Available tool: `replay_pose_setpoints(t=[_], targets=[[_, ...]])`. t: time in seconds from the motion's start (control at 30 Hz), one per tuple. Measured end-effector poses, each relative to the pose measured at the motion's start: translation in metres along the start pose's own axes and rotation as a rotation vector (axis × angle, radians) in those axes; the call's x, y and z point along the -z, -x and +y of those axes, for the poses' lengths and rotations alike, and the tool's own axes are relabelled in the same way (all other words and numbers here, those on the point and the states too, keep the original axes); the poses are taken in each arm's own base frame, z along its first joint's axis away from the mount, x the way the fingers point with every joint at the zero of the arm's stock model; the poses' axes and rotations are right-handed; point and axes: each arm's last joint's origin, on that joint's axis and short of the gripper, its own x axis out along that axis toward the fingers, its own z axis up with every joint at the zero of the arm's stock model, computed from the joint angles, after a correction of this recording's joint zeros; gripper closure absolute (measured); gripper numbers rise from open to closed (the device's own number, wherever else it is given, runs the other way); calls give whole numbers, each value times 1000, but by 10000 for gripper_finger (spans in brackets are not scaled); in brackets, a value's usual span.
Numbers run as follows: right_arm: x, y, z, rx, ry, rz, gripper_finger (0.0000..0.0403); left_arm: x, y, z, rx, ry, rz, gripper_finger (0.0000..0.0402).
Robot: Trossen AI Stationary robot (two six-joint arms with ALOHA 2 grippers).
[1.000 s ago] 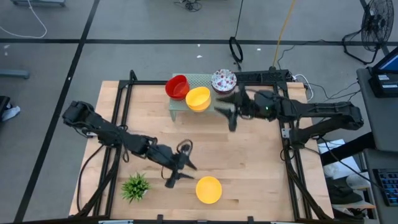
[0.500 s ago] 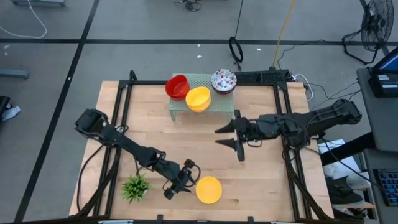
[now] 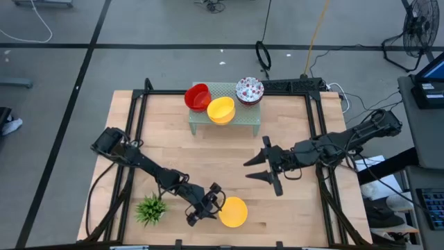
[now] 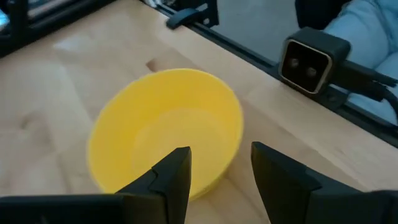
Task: Pick & Place Mini bowls
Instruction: Stack the yellow bowl on top of the yellow bowls on the shelf
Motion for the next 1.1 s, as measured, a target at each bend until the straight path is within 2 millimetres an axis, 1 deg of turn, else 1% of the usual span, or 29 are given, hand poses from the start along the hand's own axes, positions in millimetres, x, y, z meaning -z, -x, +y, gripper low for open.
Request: replay_pose_setpoints(t=[0.1,0.2,0.3,0.4,0.47,0.67,0.73,0.8,0.97,1.03,1.1], targets=[[0,0,1,-4,1,0,243,-1,-3,-4,14,2,6,229],[0,0,1,-4,3,1,243,-10,-4,-5,15,-16,-25,229],[0,0,1,-1,4,1,243,-13,-5,-5,17,-16,-20,229],[2,-3,1,1,6,9,243,-9,-10,-5,10,-12,7,229],[3,-3,1,0,6,12,243,-2,-15,-6,14,-10,52,229],[6,-10,2,4,10,26,243,2,-34,-5,31,-10,94,229],[7,-11,2,4,11,30,243,3,-36,-5,43,-12,118,229],[8,-12,2,6,13,39,243,0,-38,-4,48,-21,108,229],[9,-13,2,6,13,40,243,-2,-38,-4,60,-14,134,230],[9,-13,2,6,13,41,243,-2,-38,-4,62,-7,142,238],[9,-13,2,6,13,40,243,-1,-38,-3,57,8,144,261]])
